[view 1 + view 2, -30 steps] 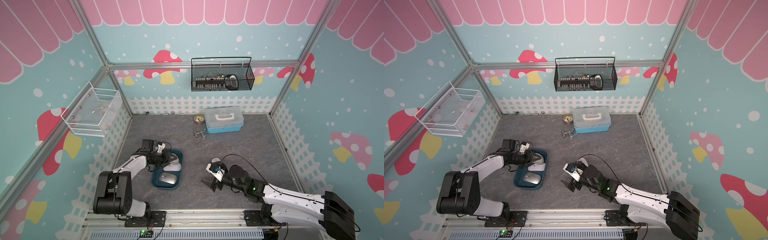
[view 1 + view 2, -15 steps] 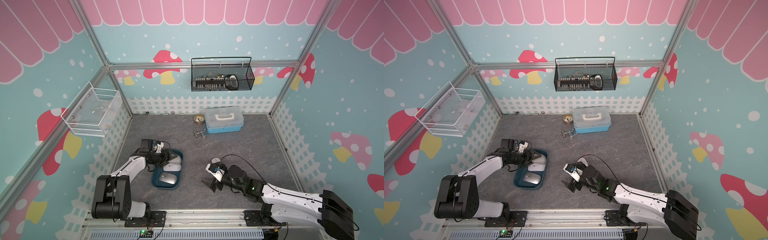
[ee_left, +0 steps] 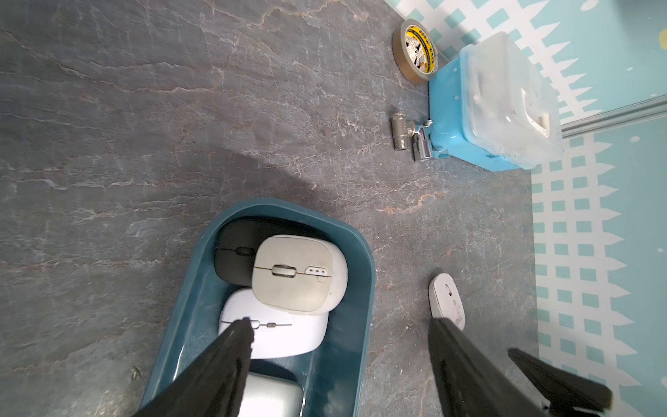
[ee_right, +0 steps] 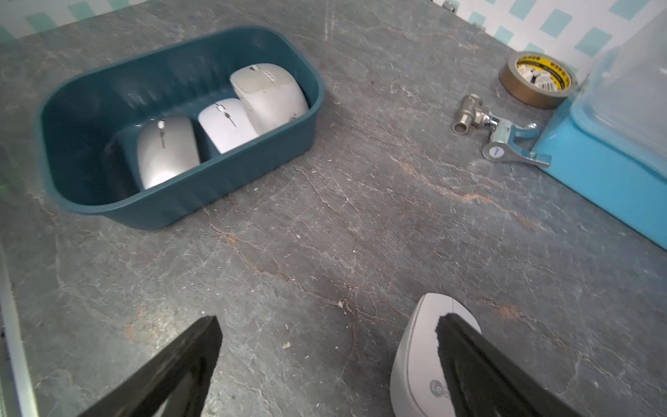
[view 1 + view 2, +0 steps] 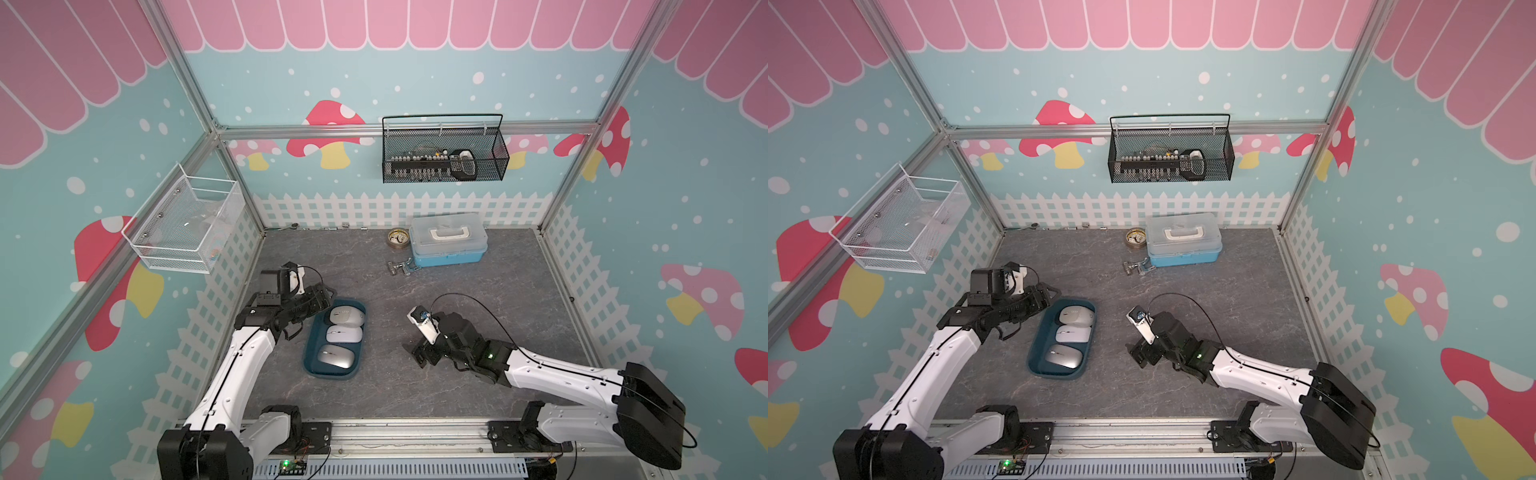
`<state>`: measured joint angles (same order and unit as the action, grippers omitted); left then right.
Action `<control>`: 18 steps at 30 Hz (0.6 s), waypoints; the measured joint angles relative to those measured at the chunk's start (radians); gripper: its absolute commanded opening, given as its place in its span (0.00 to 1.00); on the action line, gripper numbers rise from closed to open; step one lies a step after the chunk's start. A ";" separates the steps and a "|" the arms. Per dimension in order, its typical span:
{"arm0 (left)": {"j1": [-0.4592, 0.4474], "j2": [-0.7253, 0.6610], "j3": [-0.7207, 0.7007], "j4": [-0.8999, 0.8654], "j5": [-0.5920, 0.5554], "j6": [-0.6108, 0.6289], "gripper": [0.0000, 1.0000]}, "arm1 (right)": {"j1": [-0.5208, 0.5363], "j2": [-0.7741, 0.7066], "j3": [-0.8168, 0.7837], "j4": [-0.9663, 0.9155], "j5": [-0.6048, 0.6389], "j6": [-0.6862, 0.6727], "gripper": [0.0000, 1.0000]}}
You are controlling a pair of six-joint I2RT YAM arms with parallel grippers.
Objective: Put the mouse in the storage box
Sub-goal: Place the mouse in the storage box.
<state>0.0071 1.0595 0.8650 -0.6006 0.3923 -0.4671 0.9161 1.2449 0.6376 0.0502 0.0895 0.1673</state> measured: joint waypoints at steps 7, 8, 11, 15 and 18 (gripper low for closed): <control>-0.002 -0.159 -0.041 -0.014 0.034 0.011 0.81 | -0.177 0.146 0.111 -0.100 -0.019 0.055 0.99; -0.003 -0.174 -0.045 -0.017 0.037 0.011 0.81 | -0.196 0.170 0.122 -0.115 -0.019 0.060 0.99; -0.003 -0.198 -0.053 -0.017 0.042 0.013 0.81 | -0.216 0.234 0.149 -0.158 -0.021 0.073 0.98; -0.009 -0.201 -0.063 -0.017 0.046 0.017 0.81 | -0.219 0.302 0.162 -0.196 -0.029 0.093 0.95; -0.017 -0.198 -0.069 -0.017 0.046 0.019 0.81 | -0.223 0.336 0.162 -0.217 -0.033 0.113 0.91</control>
<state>-0.0101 0.8612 0.7963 -0.6178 0.4385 -0.4477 0.6933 1.5814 0.7994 -0.1665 0.0566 0.2806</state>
